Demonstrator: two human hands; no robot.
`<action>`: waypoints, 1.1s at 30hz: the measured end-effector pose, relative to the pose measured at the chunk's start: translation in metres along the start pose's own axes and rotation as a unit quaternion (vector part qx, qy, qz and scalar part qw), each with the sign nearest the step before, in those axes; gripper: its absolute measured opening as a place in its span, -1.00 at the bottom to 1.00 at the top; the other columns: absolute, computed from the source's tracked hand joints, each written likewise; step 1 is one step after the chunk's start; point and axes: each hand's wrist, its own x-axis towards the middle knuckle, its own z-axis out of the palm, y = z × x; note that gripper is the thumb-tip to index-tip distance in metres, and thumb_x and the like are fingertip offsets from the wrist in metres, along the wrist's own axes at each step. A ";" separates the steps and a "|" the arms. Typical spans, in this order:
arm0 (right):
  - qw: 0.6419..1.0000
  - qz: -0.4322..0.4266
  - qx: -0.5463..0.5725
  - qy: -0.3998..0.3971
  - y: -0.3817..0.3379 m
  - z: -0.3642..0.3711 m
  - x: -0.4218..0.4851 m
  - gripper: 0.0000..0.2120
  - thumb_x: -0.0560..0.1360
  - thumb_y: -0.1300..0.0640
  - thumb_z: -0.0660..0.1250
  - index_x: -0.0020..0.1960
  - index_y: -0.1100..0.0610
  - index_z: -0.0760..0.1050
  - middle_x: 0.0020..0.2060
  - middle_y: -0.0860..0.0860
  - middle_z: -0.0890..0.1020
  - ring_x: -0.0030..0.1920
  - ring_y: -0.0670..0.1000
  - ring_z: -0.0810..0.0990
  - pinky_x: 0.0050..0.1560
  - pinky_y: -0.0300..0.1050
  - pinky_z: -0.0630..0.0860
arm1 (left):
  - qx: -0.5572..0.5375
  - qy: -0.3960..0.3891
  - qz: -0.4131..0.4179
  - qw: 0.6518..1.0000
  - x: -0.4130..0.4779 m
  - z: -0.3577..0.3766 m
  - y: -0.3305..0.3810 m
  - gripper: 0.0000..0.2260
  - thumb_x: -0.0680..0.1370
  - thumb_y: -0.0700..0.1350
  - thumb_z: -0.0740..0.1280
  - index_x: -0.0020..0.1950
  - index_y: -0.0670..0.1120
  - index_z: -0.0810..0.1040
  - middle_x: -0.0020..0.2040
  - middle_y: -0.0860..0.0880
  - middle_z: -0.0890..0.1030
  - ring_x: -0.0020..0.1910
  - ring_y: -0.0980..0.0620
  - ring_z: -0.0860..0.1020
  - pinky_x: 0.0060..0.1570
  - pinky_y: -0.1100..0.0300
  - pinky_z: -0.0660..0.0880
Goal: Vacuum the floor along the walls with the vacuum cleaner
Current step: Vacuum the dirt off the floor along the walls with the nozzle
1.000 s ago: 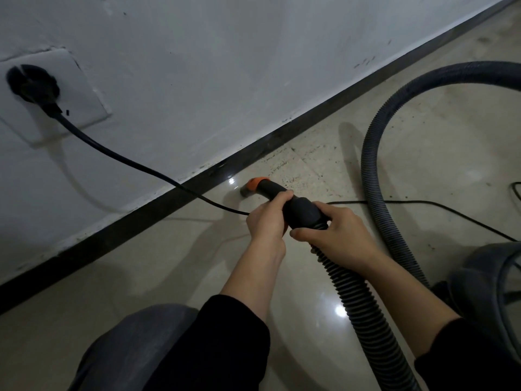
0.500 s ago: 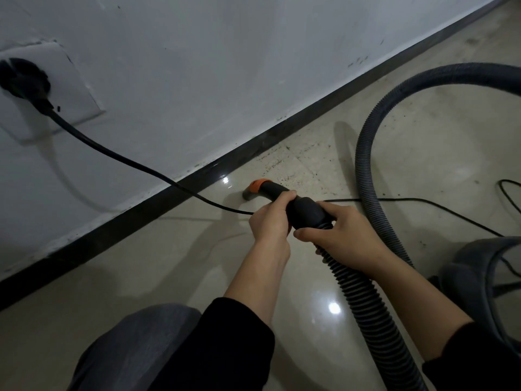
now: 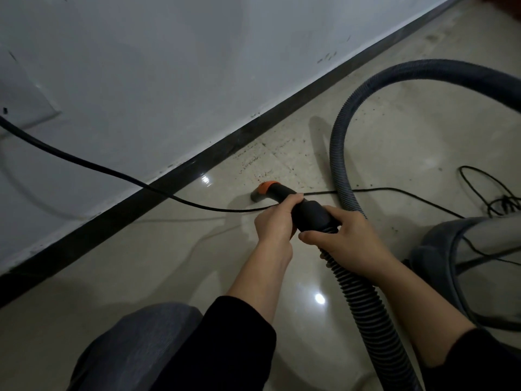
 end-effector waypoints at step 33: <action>0.997 -0.049 -0.049 0.029 -0.019 0.044 0.036 -0.71 0.33 0.00 0.49 -0.01 0.04 0.53 -0.28 -0.05 0.59 -0.28 -0.07 0.54 -0.36 -0.24 0.33 | 0.007 0.028 0.065 0.997 0.029 -0.029 0.030 -0.87 0.46 -0.12 0.50 -0.09 -0.08 0.59 -0.08 -0.08 0.69 -0.06 0.01 0.65 0.08 0.09 0.60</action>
